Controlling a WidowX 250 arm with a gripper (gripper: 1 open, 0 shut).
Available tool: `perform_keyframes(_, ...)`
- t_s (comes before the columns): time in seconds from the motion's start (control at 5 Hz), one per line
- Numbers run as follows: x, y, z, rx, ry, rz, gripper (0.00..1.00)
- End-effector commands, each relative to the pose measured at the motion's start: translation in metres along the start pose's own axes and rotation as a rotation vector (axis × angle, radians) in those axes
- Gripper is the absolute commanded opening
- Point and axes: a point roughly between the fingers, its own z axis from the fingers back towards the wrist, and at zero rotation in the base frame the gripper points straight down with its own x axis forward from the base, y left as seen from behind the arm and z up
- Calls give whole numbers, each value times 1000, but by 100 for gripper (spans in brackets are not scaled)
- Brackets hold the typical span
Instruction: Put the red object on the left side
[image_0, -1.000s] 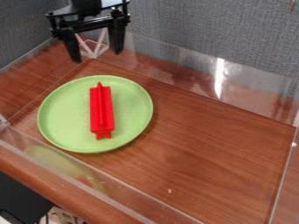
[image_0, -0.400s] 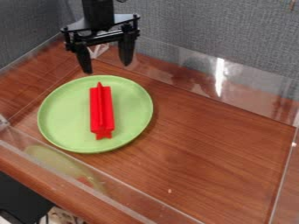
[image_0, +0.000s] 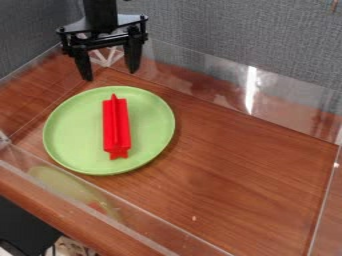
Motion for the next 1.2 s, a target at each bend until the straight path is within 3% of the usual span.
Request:
perform_keyframes(0.0,5,-5,22,-37,-56,9,100)
perform_keyframes(0.6,2,-23,30,-39,-66,12,100)
perform_keyframes(1.0,4,-33,28,3,-60,-10,100)
